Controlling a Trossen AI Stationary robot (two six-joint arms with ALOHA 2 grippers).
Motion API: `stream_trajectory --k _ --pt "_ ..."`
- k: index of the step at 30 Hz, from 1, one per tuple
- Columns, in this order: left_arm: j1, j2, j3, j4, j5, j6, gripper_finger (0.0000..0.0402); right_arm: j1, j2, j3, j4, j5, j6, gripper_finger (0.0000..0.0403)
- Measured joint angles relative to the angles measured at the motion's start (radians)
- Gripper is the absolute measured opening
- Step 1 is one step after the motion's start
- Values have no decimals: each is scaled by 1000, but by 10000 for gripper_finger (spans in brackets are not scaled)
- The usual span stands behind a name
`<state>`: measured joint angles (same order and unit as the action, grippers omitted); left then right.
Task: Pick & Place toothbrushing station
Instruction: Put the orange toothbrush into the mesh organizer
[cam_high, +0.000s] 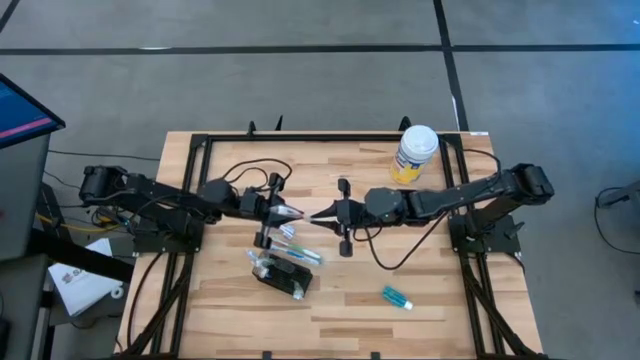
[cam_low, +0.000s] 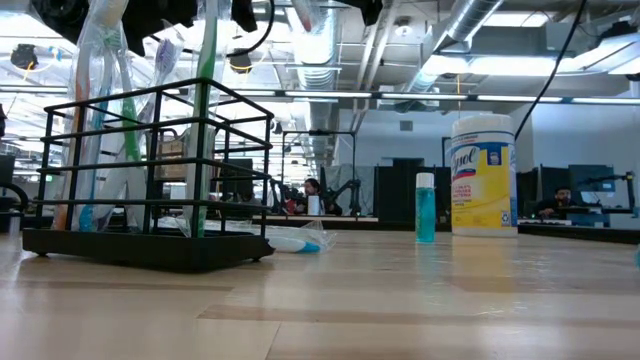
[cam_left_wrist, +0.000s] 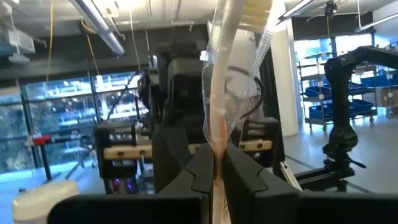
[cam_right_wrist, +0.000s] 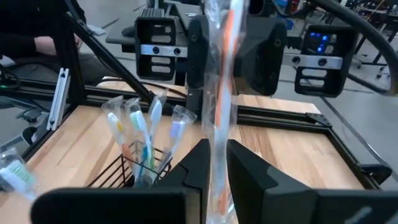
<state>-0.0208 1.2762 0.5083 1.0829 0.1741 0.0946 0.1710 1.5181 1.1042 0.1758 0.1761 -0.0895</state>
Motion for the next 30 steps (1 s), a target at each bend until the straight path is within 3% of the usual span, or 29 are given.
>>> stream_trajectory --k 17,30 --pt "-1 -95 -1 -236 -1 -78 7 0 -2 0 104 4 0 45" --pt "-1 -97 -1 -284 -50 -103 6 -3 -2 0 165 4 0 46"
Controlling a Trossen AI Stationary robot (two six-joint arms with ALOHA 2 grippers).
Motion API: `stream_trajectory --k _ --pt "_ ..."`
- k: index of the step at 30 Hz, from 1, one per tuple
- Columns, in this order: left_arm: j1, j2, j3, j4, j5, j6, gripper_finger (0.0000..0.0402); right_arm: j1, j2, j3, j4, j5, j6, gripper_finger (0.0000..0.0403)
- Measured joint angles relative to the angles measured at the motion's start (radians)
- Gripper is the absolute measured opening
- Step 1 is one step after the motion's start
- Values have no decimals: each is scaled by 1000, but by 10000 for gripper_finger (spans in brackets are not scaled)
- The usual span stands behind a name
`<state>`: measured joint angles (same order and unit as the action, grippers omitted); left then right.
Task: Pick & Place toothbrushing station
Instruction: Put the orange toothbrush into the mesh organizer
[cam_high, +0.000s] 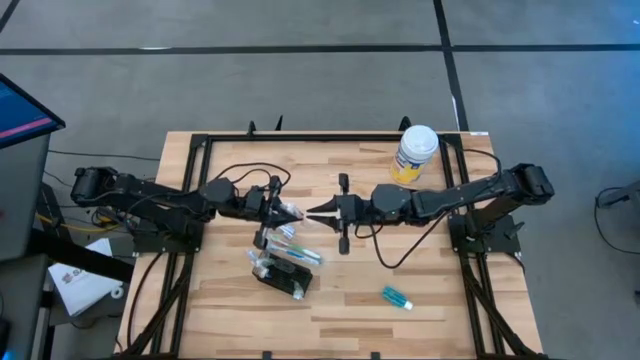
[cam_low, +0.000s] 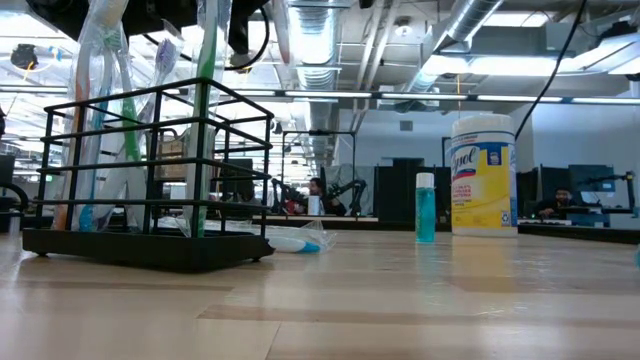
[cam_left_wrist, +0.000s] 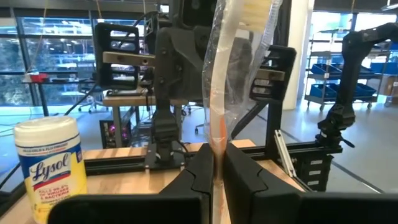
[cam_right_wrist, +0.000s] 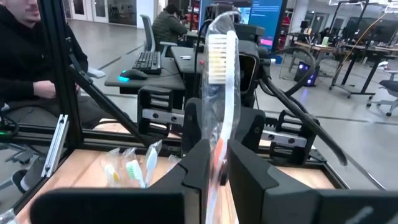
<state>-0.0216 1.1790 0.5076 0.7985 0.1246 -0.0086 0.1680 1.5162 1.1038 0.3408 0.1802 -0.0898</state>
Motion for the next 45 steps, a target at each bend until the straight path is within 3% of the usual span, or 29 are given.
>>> stream_trajectory --k 15,23,31,45 --pt "0 0 0 -22 -29 0 6 -9 10 0 64 -3 -23 82" --pt "0 0 0 -25 -28 0 6 -12 13 0 68 -3 -14 83" --pt "0 -2 0 -25 -33 2 6 -30 126 72 125 -19 -26 83" --pt "0 1 1 -45 -51 3 6 -48 107 94 66 -22 -18 83"
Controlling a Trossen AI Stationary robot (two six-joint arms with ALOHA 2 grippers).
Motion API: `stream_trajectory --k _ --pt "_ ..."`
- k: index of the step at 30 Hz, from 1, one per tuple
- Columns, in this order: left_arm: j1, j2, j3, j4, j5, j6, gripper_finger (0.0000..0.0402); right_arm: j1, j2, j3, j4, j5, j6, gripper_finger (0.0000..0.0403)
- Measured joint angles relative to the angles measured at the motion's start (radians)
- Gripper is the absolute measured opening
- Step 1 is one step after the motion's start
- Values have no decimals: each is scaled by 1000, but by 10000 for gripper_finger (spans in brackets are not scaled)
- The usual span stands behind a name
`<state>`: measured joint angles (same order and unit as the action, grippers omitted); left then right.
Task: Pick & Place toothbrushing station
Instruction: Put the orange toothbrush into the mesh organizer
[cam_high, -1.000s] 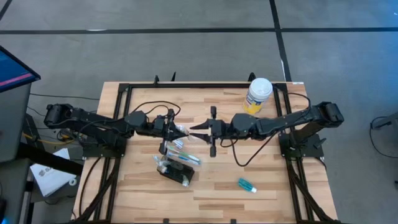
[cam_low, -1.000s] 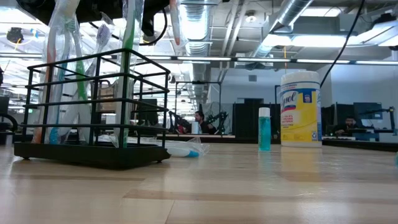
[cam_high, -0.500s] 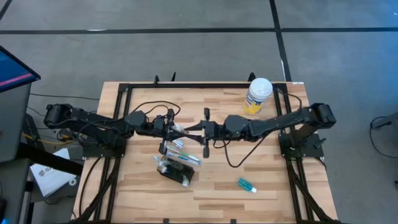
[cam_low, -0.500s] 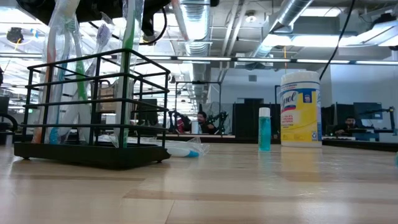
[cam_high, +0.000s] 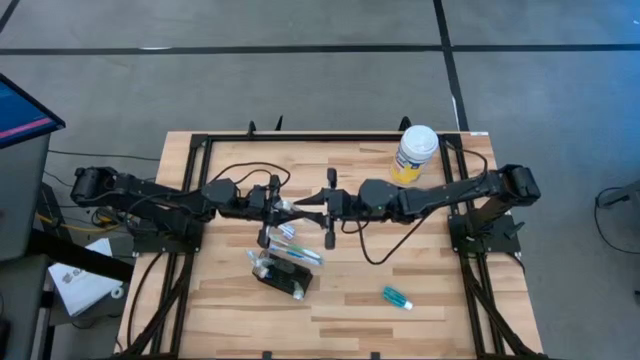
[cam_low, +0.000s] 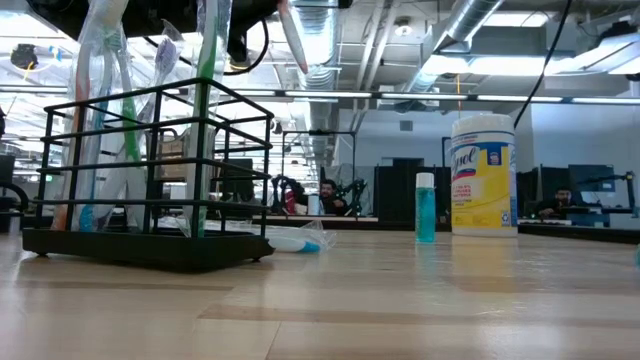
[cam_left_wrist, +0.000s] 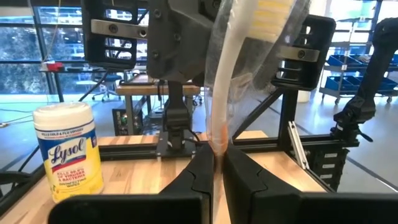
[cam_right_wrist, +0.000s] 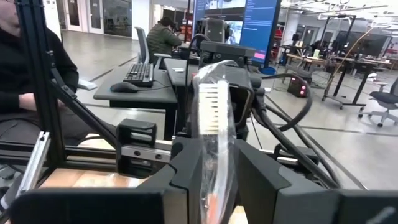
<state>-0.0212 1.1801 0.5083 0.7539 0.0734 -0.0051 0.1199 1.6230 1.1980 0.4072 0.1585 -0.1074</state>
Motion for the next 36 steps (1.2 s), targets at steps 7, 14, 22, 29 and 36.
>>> stream_trajectory --k 7,14,22,29,36 --pt "0 0 0 1 -5 0 6 -3 0 0 -5 -2 -2 83" --pt "0 0 0 1 -13 0 6 -2 0 0 -7 -50 1 90" --pt "0 0 0 1 -14 0 6 -5 1 0 -7 -50 2 140" --pt "0 0 0 1 -14 0 6 -13 47 50 -14 -48 2 150" --pt "0 -2 0 -3 -14 0 6 -22 48 97 -112 -27 2 123"
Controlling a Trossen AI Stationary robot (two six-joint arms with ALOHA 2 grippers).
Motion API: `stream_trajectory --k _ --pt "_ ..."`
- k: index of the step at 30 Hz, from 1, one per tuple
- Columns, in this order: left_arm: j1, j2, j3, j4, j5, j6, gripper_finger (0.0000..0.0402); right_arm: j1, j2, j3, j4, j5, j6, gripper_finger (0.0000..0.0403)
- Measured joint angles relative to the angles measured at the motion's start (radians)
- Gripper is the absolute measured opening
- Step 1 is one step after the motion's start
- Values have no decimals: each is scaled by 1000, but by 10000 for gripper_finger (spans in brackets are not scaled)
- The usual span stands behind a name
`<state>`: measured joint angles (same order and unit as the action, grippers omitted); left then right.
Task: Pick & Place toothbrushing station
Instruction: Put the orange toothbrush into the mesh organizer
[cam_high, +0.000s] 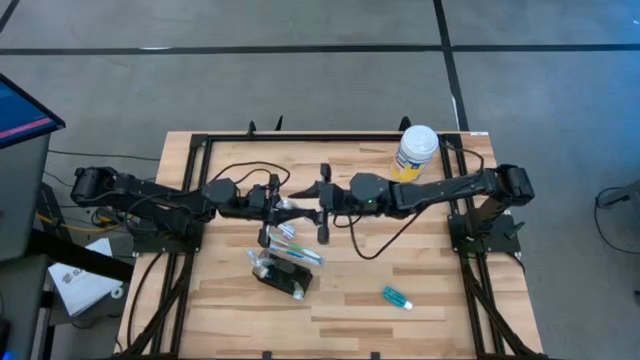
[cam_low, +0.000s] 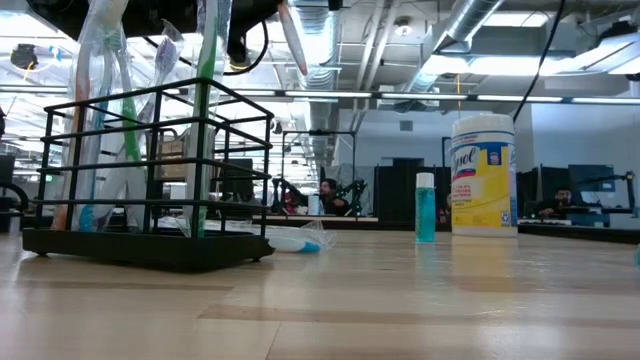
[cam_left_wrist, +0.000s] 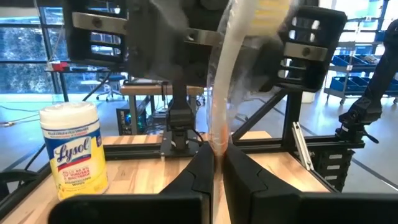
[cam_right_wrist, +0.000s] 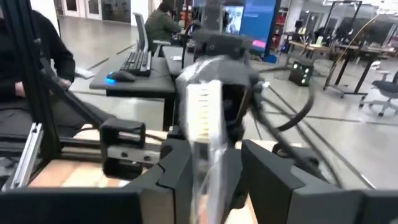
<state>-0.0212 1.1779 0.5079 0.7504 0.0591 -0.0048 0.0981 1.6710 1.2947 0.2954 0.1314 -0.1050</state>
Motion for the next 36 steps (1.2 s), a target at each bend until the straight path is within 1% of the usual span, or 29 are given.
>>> stream_trajectory --k 11,15,20,24,31,36 --pt "0 0 0 -9 -8 8 6 -1 5 -3 -14 0 0 84" --pt "0 0 0 -10 -8 8 6 -3 5 -3 -14 0 0 57" --pt "0 1 0 -10 -7 8 6 -3 5 -3 -14 0 -10 13" --pt "0 1 0 -9 -7 8 11 -3 5 -3 -12 0 -26 14" --pt "0 -6 0 -9 -7 7 56 -3 5 -3 -18 -3 -27 8" --pt "0 -49 -1 -34 -7 5 74 2 -4 -4 -10 -7 -45 5"
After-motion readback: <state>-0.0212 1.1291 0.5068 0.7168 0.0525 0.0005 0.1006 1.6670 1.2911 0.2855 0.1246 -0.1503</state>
